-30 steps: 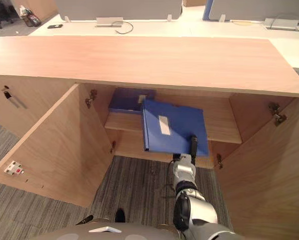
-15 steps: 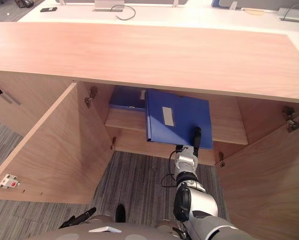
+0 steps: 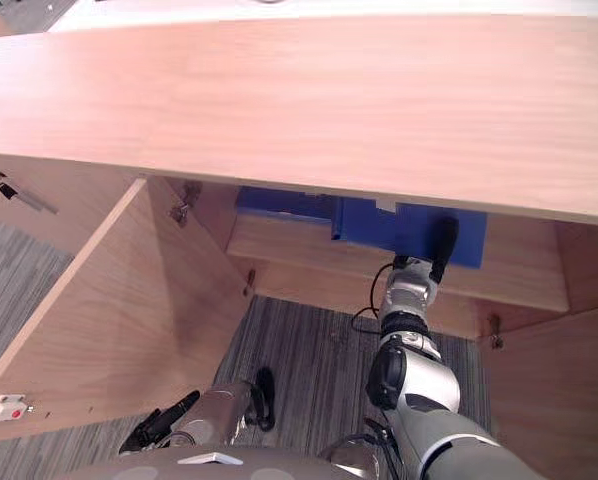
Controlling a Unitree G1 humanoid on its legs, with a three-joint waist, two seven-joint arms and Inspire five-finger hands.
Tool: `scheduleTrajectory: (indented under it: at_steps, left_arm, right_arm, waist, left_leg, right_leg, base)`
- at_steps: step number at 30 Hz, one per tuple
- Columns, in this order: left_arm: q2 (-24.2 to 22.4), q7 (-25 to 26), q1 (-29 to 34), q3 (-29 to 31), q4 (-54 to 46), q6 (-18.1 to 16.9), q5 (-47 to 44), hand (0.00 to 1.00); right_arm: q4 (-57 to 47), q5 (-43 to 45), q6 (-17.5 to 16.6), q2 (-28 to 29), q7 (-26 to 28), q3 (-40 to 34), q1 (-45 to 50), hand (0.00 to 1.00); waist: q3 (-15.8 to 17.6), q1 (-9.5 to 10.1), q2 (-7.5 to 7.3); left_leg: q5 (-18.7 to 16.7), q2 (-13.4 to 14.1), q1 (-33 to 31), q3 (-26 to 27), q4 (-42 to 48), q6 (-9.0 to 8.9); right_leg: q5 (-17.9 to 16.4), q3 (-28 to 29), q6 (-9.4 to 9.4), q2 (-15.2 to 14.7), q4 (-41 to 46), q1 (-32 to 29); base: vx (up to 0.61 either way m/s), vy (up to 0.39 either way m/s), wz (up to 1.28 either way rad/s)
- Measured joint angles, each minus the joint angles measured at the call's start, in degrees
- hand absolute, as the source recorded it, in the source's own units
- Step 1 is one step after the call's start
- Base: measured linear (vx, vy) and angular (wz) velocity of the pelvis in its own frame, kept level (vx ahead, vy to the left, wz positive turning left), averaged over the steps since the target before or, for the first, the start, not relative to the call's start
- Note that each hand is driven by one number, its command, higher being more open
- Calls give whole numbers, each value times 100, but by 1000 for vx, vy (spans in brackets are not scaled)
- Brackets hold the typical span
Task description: Walk over to the cabinet, pick up the folder, carry it to the office cabinet, place the folder inside the office cabinet, then close the office cabinet door
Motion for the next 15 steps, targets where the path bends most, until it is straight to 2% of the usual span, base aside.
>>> scheduleTrajectory:
  at_steps: [6, 8, 11, 12, 14, 15]
  left_arm:
    - [-70, 14, 19, 22, -21, -5, 37, 100]
    - [-99, 37, 20, 99, -19, 1, 54, 100]
    - [-101, 40, 19, 96, -30, -4, 53, 100]
    - [-100, 41, 19, 96, -40, -4, 53, 100]
    - [-101, 45, 19, 89, -83, -5, 55, 100]
    - [-109, 56, 16, 79, -121, -6, 56, 100]
  right_arm:
    - [-886, 2, -126, 271, -45, -30, 112, 0]
    - [-1190, 2, -281, 292, -51, -57, 191, 0]
    - [-1540, 5, -455, 391, -115, -111, 496, 0]
    - [-1621, 5, -479, 435, -116, -111, 561, 0]
    - [-1918, 4, -522, 651, -151, -91, 699, 0]
    - [-2047, 4, -515, 761, -176, -43, 754, 0]
  waist:
    - [-2, -12, 2]
    - [-3, -29, 3]
    - [-6, -27, -2]
    - [-8, -29, -7]
    - [-3, -18, -14]
    - [2, -22, -3]
  left_leg:
    - [-100, 71, 219, 231, -405, -103]
    - [-59, 68, 236, 359, -613, -148]
    - [-61, 75, 340, 443, -692, -145]
    - [-64, 76, 359, 458, -685, -141]
    - [-111, 105, 470, 552, -669, -129]
    - [-169, 180, 588, 591, -662, -128]
  right_leg:
    - [34, 201, 49, -28, 14, -222]
    - [127, 289, 138, -43, 8, -370]
    - [209, 324, 119, -94, 336, -531]
    - [210, 332, 118, -120, 510, -605]
    - [256, 593, 57, -226, 1560, -1120]
    - [349, 822, -46, -303, 2461, -1588]
  base:
    - [35, 17, -34]
    - [27, 24, -33]
    - [44, 39, -16]
    - [44, 26, -13]
    - [68, 20, -19]
    - [58, -14, -21]
